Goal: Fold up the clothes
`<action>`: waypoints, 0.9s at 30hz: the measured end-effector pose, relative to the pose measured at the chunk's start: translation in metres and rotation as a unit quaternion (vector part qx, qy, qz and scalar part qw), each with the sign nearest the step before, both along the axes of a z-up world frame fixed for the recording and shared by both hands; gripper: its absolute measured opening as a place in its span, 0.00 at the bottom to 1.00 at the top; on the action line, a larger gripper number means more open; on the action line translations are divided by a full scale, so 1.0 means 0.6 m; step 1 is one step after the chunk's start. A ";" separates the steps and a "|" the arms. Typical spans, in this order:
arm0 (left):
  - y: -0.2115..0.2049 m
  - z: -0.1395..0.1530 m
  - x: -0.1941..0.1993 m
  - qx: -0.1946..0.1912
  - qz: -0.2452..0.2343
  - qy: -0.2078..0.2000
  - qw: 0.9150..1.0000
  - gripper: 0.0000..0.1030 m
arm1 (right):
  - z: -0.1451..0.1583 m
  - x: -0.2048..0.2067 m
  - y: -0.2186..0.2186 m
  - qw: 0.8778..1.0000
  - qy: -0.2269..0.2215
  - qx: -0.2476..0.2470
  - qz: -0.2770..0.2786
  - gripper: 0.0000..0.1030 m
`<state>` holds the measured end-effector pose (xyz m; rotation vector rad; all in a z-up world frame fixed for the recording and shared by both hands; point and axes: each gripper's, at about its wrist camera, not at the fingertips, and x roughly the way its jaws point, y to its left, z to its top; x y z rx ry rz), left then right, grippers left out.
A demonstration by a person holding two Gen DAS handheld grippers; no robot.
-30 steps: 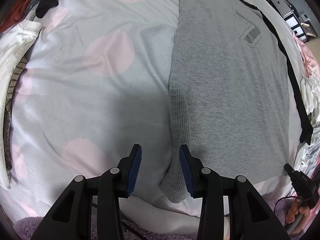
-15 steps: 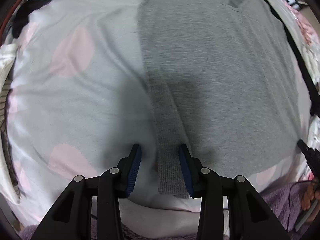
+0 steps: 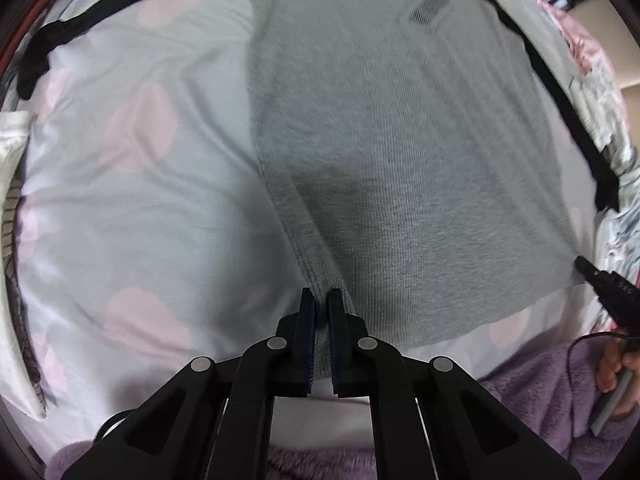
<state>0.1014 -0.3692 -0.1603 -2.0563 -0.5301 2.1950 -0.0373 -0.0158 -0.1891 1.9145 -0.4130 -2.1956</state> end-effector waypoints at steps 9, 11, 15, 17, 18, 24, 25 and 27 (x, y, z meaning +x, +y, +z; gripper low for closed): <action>-0.118 0.067 0.040 0.002 0.008 0.029 1.000 0.05 | 0.050 0.037 0.017 0.998 0.036 -0.059 0.005 0.04; -0.109 0.068 0.047 -0.014 -0.002 0.024 1.000 0.05 | 0.052 0.041 0.010 0.998 0.034 -0.053 0.017 0.04; -0.112 0.041 0.063 -0.076 -0.033 -0.003 0.997 0.03 | 0.049 0.052 0.005 0.999 0.022 -0.001 0.042 0.02; -0.112 0.028 0.059 -0.080 -0.039 -0.017 0.996 0.03 | 0.040 0.055 0.006 0.999 0.003 0.002 0.054 0.02; -0.112 0.025 0.056 -0.080 -0.040 -0.021 0.996 0.03 | 0.031 0.051 0.002 0.998 -0.005 0.003 0.057 0.02; -0.118 0.011 0.047 -0.070 -0.049 -0.053 0.995 0.05 | 0.017 0.045 -0.002 0.998 -0.022 -0.007 0.058 0.06; -0.122 0.009 0.047 -0.066 -0.047 -0.058 0.995 0.05 | 0.015 0.044 -0.003 0.998 -0.025 -0.011 0.060 0.06; -0.131 0.005 0.048 -0.058 -0.038 -0.062 0.996 0.05 | 0.012 0.043 -0.006 0.997 -0.032 -0.020 0.063 0.09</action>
